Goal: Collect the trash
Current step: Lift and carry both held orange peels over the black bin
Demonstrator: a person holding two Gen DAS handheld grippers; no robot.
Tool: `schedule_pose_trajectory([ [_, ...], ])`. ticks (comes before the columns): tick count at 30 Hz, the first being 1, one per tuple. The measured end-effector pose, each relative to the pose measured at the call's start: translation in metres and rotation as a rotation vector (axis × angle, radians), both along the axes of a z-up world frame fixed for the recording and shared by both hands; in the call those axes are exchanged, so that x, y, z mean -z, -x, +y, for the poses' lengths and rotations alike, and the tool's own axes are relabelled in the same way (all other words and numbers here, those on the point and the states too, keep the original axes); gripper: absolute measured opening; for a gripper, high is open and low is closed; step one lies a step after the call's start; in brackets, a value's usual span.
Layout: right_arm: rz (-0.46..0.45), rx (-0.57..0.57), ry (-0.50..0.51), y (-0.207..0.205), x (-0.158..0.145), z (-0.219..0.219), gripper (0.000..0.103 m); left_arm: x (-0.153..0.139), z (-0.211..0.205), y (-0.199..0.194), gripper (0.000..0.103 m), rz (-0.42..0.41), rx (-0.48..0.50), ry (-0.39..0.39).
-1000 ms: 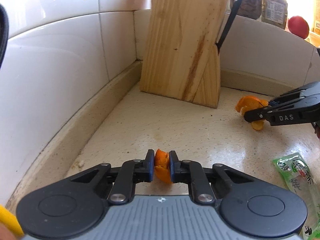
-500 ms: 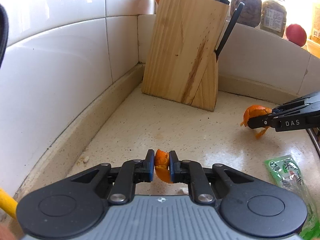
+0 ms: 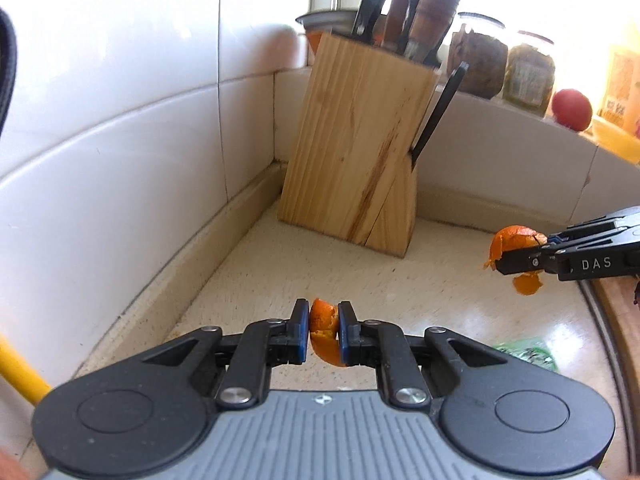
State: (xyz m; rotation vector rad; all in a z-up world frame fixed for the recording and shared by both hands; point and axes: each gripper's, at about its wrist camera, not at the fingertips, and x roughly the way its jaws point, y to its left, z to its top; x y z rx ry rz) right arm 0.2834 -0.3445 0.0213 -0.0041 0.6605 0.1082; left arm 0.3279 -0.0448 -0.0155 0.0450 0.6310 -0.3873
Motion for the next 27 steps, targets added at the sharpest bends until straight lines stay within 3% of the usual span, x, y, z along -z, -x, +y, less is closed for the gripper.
schedule_pose_trajectory([
  [14,-0.044,-0.063,-0.009,0.055,-0.036,0.021,0.022,-0.044,0.008,0.048,0.013,-0.075,0.018,0.021],
  [27,-0.070,-0.207,-0.040,0.110,-0.051,0.058,0.022,-0.069,0.024,0.120,0.013,-0.103,-0.045,0.021],
])
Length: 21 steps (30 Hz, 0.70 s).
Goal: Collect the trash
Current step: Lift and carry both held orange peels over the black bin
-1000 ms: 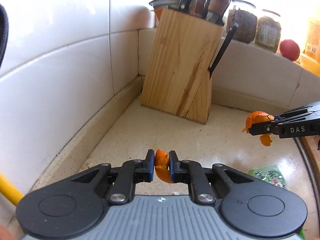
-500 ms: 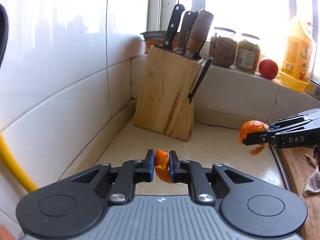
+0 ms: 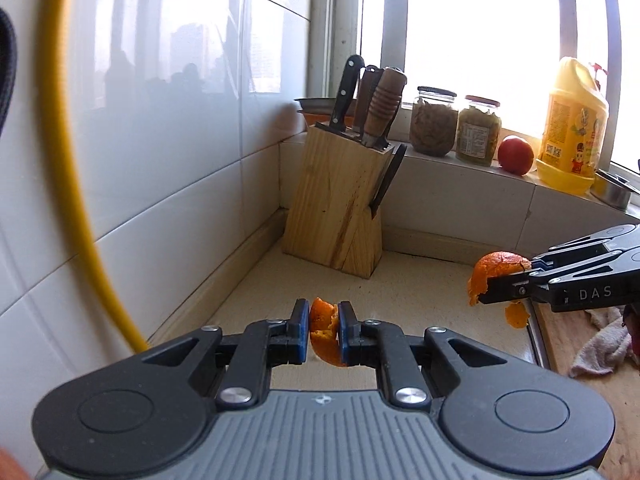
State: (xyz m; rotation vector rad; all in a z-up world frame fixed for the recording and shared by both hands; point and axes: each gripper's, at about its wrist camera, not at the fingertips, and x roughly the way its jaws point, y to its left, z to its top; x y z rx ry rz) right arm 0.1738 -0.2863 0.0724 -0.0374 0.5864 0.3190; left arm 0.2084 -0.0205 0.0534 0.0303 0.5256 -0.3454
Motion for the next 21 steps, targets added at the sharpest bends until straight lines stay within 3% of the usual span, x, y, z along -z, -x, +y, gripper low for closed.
schedule_pose_trajectory([
  [11,0.058,-0.301,-0.035,0.038,0.014,0.077,0.022,-0.001,0.047,0.097,0.013,0.036,-0.238,-0.007],
  [16,0.137,-0.484,-0.052,0.046,0.036,0.133,0.022,0.005,0.079,0.151,0.013,0.083,-0.400,-0.019],
  [21,0.209,-0.590,-0.054,0.060,0.060,0.185,0.022,0.023,0.110,0.194,0.013,0.144,-0.524,-0.002],
])
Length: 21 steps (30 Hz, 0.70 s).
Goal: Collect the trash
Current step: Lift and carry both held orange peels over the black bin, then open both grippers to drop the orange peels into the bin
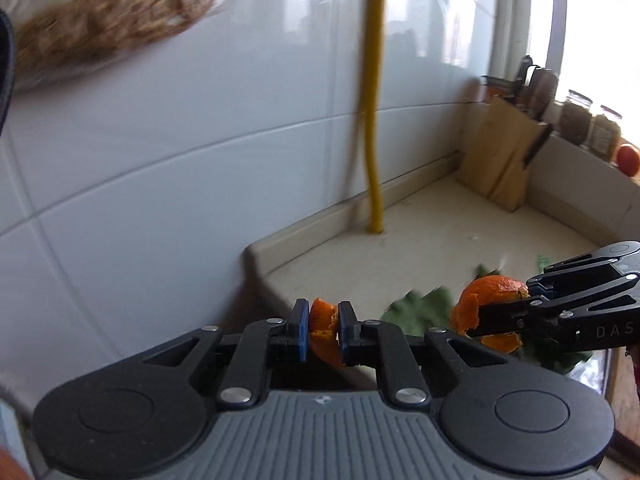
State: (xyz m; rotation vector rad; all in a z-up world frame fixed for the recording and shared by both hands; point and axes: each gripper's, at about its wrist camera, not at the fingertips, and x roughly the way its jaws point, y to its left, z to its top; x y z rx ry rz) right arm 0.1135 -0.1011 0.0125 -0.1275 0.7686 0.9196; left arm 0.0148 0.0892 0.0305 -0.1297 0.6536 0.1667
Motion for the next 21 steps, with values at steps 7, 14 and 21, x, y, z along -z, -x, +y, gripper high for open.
schedule_pose_trajectory([
  [7,0.061,-0.031,0.076,0.003,0.030,0.052,0.022,0.025,0.029,0.020,0.013,0.042,-0.051,0.042],
  [14,0.085,-0.024,0.135,0.003,0.053,0.086,0.022,0.051,0.050,0.016,0.013,0.094,-0.042,0.068],
  [21,0.102,0.000,0.185,-0.008,0.073,0.110,0.023,0.065,0.069,0.014,0.013,0.121,-0.037,0.093],
])
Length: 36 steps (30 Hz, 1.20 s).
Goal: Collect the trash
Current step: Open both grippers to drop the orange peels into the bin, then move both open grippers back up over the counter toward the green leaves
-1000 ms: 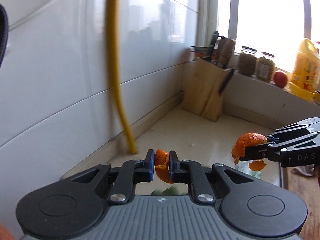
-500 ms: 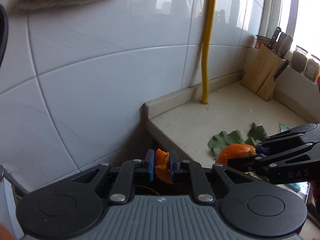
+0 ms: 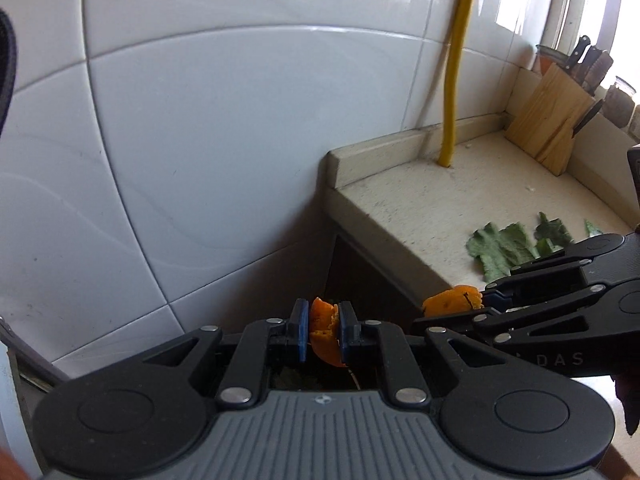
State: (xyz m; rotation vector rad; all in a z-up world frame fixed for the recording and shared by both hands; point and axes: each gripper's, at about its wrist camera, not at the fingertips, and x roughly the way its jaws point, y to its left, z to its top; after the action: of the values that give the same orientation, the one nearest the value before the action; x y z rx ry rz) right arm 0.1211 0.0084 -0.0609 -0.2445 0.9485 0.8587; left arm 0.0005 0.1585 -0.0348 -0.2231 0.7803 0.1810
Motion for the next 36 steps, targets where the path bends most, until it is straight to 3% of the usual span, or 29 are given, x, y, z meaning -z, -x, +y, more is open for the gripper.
schedule_pose_trajectory([
  [6,0.026,0.019,0.021,-0.012,0.017,0.018,0.032,0.019,0.016,-0.007,0.016,0.048,-0.008,0.029],
  [7,0.026,0.020,0.025,-0.013,0.019,0.020,0.037,0.021,0.018,-0.007,0.018,0.053,-0.011,0.030],
  [13,0.034,0.031,0.033,-0.014,0.022,0.026,0.049,0.027,0.029,-0.010,0.040,0.066,-0.020,0.041],
  [24,0.022,0.090,-0.021,-0.003,-0.003,0.008,0.057,0.021,0.042,-0.005,0.046,0.042,-0.050,0.080],
  [36,-0.005,0.202,-0.085,0.010,-0.026,-0.040,0.068,0.005,0.006,-0.019,0.057,0.049,0.015,0.068],
])
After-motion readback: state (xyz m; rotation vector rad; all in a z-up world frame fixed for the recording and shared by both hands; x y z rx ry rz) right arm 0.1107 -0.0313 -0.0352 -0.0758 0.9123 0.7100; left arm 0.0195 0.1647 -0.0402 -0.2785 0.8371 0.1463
